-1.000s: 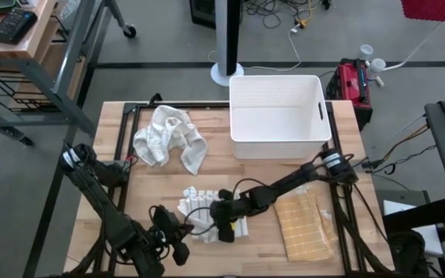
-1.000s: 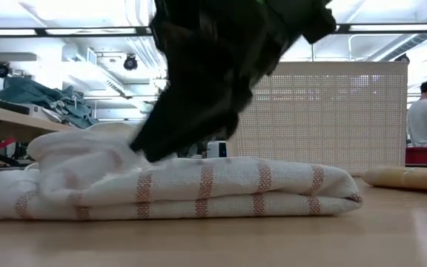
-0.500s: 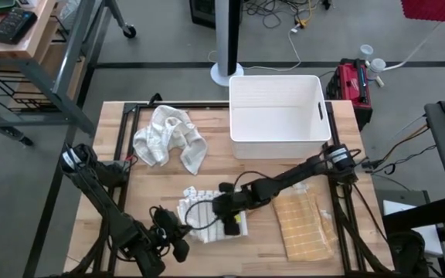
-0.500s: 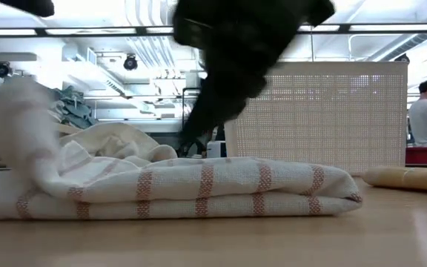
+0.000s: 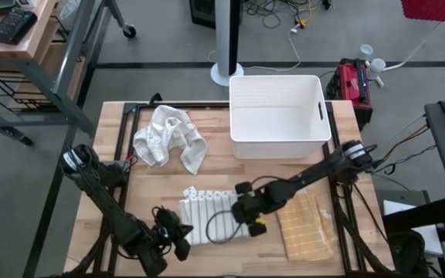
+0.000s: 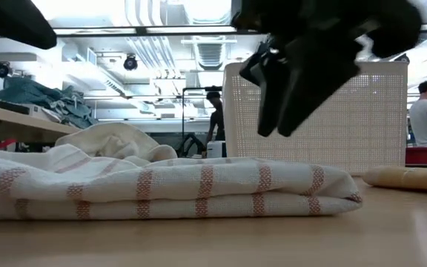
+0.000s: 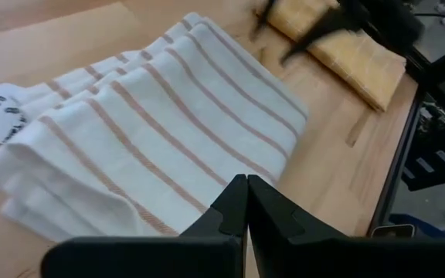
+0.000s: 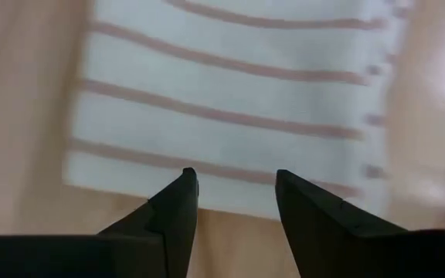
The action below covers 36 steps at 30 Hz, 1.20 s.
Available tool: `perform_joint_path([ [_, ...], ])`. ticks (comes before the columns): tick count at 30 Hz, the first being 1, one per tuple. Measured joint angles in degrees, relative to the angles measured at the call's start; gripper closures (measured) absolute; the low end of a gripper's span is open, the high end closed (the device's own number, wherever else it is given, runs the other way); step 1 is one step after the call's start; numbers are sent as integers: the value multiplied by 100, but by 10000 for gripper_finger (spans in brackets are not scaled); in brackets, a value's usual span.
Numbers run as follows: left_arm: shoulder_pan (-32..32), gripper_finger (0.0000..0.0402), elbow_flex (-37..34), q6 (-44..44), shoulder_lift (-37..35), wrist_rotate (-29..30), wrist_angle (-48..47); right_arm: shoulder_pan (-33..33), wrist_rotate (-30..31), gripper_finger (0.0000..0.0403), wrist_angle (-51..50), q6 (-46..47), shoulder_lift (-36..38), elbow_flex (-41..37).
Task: Fold towel
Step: Fold the white striped towel
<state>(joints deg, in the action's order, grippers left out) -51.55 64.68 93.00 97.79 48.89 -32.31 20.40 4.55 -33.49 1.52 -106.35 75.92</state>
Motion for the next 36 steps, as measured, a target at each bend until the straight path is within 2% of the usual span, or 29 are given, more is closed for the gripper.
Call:
perform_joint_path([
  [3, 19, 402, 48, -93, 62, 6, 114, -232, -92, 231, 86, -238, 151, -109],
  [8, 20, 402, 91, -141, 131, 9, 99, -836, -904, 225, 219, -579, 221, -161],
  [14, 35, 402, 86, -125, 158, 21, 110, -1346, -1213, 228, 422, -803, 170, -312],
  [18, 35, 402, 86, -147, 158, 23, 98, -1506, -1738, 227, 726, -804, 125, -549],
  [36, 72, 402, 77, -231, 158, 179, 98, -1610, -1700, 252, 1950, -712, 122, -1353],
])
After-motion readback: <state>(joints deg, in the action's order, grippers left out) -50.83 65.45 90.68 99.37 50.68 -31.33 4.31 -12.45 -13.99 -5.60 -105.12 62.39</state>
